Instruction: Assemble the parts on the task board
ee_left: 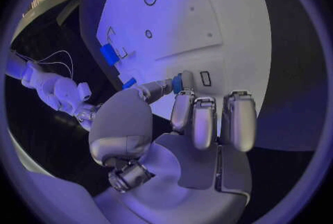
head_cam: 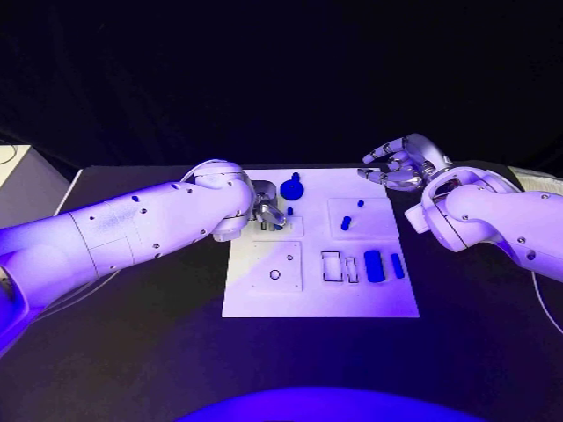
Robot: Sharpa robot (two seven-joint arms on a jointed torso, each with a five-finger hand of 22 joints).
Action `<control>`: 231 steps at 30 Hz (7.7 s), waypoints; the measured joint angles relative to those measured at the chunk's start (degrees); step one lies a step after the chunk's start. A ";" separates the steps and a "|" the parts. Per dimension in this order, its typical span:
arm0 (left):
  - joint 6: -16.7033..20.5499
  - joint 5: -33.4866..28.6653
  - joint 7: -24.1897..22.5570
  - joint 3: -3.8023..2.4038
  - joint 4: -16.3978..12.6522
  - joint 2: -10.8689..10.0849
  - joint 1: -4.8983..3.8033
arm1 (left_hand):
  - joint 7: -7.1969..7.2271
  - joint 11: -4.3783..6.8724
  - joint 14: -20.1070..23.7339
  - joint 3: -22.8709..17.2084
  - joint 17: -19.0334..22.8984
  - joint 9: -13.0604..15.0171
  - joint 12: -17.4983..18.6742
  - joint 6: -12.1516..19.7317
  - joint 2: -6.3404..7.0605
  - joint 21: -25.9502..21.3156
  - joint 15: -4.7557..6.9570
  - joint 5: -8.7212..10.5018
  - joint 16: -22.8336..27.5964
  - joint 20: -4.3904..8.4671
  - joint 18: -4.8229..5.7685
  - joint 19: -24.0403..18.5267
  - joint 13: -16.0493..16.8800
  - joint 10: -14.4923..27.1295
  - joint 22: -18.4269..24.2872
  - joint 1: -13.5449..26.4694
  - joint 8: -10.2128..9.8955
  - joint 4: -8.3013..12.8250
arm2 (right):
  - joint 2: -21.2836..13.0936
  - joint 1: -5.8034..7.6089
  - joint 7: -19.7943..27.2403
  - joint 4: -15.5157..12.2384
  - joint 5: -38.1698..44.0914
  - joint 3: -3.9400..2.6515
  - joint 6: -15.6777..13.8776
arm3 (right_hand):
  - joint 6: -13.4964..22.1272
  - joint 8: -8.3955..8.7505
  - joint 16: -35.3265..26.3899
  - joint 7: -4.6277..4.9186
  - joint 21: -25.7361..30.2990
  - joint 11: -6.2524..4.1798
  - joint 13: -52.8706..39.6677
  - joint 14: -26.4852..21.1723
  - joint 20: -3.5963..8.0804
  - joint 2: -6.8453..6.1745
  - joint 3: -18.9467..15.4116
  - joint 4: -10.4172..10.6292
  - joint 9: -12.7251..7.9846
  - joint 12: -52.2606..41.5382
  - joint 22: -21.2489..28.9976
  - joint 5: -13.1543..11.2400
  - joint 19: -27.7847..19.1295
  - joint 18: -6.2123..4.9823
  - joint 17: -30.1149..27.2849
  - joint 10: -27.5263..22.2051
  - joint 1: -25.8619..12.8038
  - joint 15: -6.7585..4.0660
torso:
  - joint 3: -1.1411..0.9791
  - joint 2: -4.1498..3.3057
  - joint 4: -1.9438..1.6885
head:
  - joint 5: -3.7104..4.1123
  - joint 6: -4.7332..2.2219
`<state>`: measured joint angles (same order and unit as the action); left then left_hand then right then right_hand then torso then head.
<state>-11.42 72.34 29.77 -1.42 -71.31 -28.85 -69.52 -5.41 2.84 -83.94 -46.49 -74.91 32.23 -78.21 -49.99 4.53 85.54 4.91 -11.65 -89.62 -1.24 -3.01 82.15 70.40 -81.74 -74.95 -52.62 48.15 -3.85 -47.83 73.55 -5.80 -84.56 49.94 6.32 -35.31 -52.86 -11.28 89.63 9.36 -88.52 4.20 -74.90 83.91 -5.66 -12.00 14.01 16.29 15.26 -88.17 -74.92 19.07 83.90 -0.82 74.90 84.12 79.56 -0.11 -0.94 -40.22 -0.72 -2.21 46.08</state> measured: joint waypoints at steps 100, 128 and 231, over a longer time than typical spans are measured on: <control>-0.45 1.83 0.25 -0.46 0.66 -0.22 0.37 | 4.69 0.23 0.00 25.02 0.00 -6.90 1.72 -5.71 6.20 0.39 0.39 8.62 -0.19 0.43 -0.03 0.96 0.49 -0.77 0.05 0.62 1.79 -12.98 | -0.53 -0.30 -0.01 -0.04 0.09 0.00 0.34 | 0.00 0.00 0.00 0.00 0.21 0.00 0.00 0.00 0.00 -0.30 0.00 0.00 0.01 0.00 0.00 0.00 0.00 0.00 0.01 0.00 -0.30 0.00 | 0.03 0.00 0.00 | 0.37 -0.03; 1.82 -1.88 0.21 -6.71 -2.93 -4.29 0.39 | 3.83 -0.51 0.00 28.07 0.00 -7.26 5.38 -2.58 4.22 -1.63 0.39 8.62 0.16 -0.09 -0.03 -2.01 -4.19 2.25 0.00 -1.64 2.68 -12.75 | -0.92 -0.65 -0.02 0.12 0.10 0.00 0.37 | 0.00 0.00 0.00 0.00 0.21 0.00 -0.03 0.00 0.00 -0.68 0.00 0.00 0.01 0.00 0.01 0.00 0.00 0.00 0.00 0.00 -0.69 0.00 | -0.07 0.09 -0.10 | 0.57 -0.51; 4.40 -11.67 0.12 -3.36 -0.94 -2.47 2.58 | 1.33 -2.44 -0.21 6.24 0.00 -10.48 14.64 3.64 4.76 -4.81 -1.44 8.73 1.81 -1.55 -0.92 -5.33 -21.59 11.32 3.39 -18.29 1.48 -12.14 | -1.09 -0.85 -0.21 -0.21 0.11 0.00 0.69 | 0.36 -0.23 0.00 -0.05 0.21 0.00 -0.02 0.00 0.00 -0.68 0.00 0.00 0.01 0.00 0.02 0.00 0.00 0.00 0.00 0.00 -0.68 0.00 | -0.01 -0.03 -0.01 | 0.85 0.41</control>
<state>-7.02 60.67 29.90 -4.78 -72.24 -31.32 -66.94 -4.08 0.40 -84.14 -40.24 -74.90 21.75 -63.57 -46.35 9.28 80.73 3.48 -2.92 -87.81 -2.79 -3.93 76.82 48.81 -70.42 -71.56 -70.91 49.63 -15.99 -48.92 72.70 -6.01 -84.78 50.05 6.32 -34.62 -52.50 -11.51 89.63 9.31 -88.31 4.20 -74.93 83.91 -5.66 -12.68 14.01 16.29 15.27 -88.17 -74.91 19.07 83.90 -0.82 74.90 84.12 78.88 -0.12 -0.95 -40.25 -0.73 -1.36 46.49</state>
